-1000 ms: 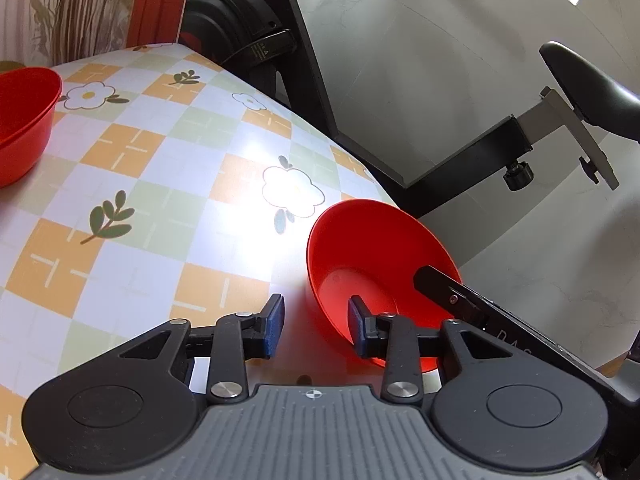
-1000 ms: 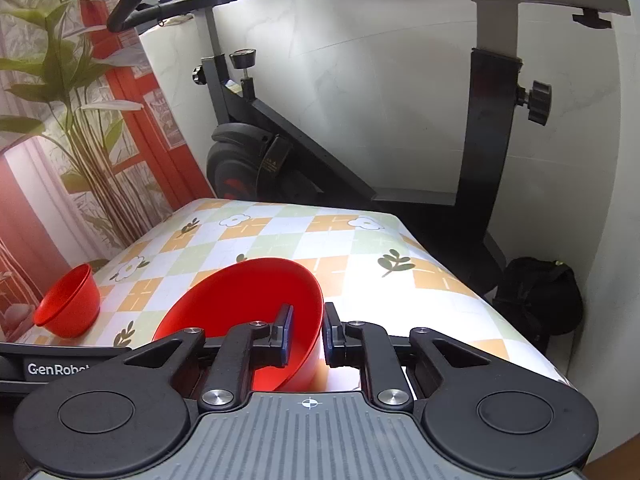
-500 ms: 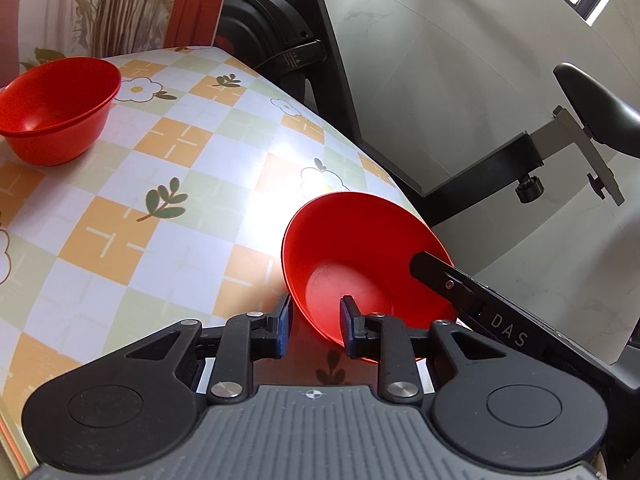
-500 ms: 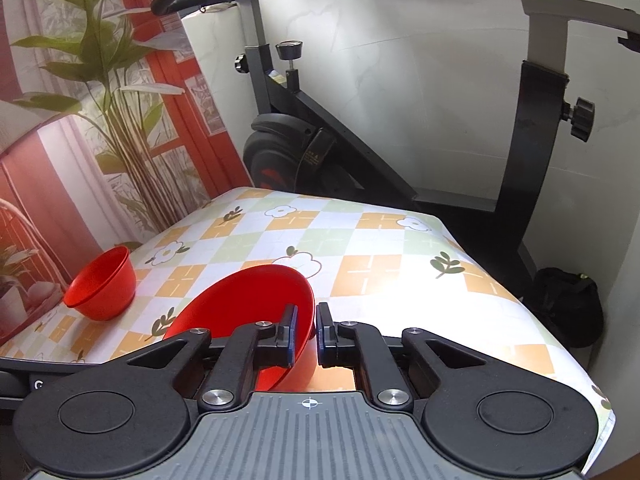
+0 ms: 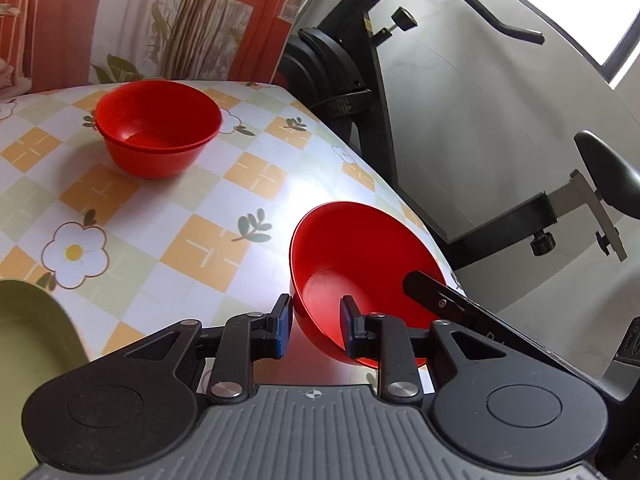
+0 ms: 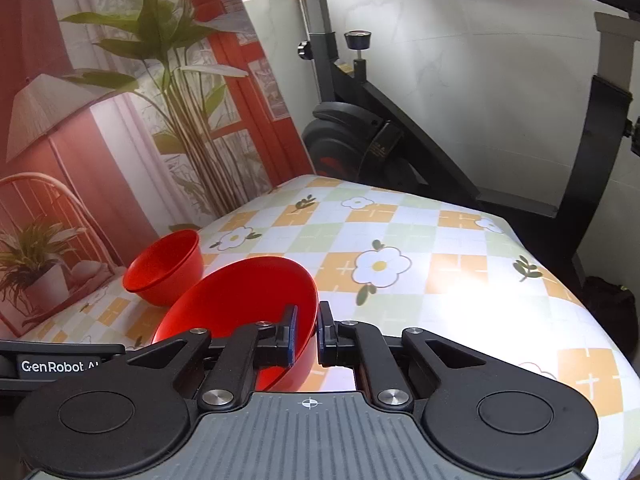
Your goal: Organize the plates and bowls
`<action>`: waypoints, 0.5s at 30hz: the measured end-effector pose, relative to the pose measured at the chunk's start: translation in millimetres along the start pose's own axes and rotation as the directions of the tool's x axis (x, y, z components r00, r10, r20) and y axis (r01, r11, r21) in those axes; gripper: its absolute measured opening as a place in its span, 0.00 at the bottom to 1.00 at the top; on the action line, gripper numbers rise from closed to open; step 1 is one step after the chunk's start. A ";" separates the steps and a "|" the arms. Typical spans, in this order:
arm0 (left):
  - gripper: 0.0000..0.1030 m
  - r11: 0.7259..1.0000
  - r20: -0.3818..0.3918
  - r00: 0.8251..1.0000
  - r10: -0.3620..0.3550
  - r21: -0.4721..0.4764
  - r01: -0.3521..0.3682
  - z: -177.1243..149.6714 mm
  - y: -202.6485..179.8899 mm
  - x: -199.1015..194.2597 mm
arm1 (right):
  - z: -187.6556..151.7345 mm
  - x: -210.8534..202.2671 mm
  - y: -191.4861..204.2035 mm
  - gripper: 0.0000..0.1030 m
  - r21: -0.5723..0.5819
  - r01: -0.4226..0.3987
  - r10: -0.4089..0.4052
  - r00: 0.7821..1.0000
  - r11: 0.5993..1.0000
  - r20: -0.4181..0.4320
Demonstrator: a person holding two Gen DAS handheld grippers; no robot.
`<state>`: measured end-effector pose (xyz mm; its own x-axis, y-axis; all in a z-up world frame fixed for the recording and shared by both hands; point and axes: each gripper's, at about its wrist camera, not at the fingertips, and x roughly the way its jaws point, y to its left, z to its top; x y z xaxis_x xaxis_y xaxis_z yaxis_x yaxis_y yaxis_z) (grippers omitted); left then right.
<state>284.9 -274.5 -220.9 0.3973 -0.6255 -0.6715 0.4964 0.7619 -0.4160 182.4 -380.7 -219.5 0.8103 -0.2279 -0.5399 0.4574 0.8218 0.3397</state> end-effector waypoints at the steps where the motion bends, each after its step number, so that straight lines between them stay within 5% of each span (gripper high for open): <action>1: 0.26 1.000 0.009 1.000 0.007 -0.003 -0.007 1.6 2.7 -4.2 | 1.3 0.6 4.7 0.09 -0.005 -0.010 0.010 1.000 1.000 -0.002; 15: 0.26 0.995 0.112 0.989 0.096 -0.026 -0.094 45.9 28.4 -47.4 | 42.5 22.1 74.8 0.09 -0.076 -0.145 0.146 0.989 0.986 -0.001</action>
<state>315.6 -230.9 -172.6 0.5271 -0.5643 -0.6354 0.4365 0.8213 -0.3673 250.2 -346.4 -173.3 0.8679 -0.1052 -0.4854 0.3058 0.8834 0.3552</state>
